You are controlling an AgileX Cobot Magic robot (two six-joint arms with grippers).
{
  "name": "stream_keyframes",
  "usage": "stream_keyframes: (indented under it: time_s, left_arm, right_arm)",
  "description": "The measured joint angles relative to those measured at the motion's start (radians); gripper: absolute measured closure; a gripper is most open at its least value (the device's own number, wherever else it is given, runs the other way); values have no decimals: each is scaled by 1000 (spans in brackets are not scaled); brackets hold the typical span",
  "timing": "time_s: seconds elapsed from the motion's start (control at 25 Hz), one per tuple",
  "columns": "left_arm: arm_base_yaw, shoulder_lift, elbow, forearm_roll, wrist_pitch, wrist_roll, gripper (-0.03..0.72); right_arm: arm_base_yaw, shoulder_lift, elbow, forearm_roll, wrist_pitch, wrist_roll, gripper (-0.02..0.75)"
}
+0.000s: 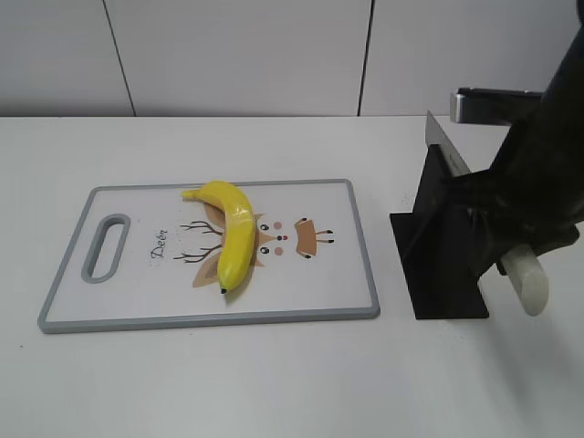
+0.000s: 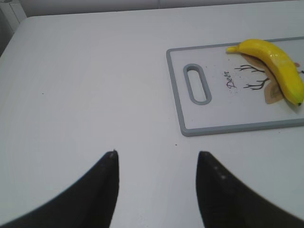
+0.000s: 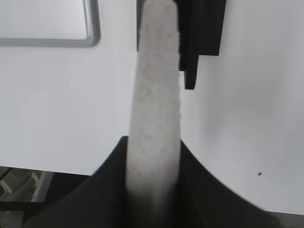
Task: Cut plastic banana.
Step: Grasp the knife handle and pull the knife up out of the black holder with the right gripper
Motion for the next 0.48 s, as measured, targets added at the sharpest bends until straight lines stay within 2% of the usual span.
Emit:
stream_keyframes:
  time_s: [0.24,0.48]
  left_arm:
    - [0,0,0,1,0,0,199]
    - [0,6,-13,6,-7,0,199]
  right_arm:
    - [3,-118,-53,-3,19,-5,568]
    - [4,-175,-172,-34,38,-18,568]
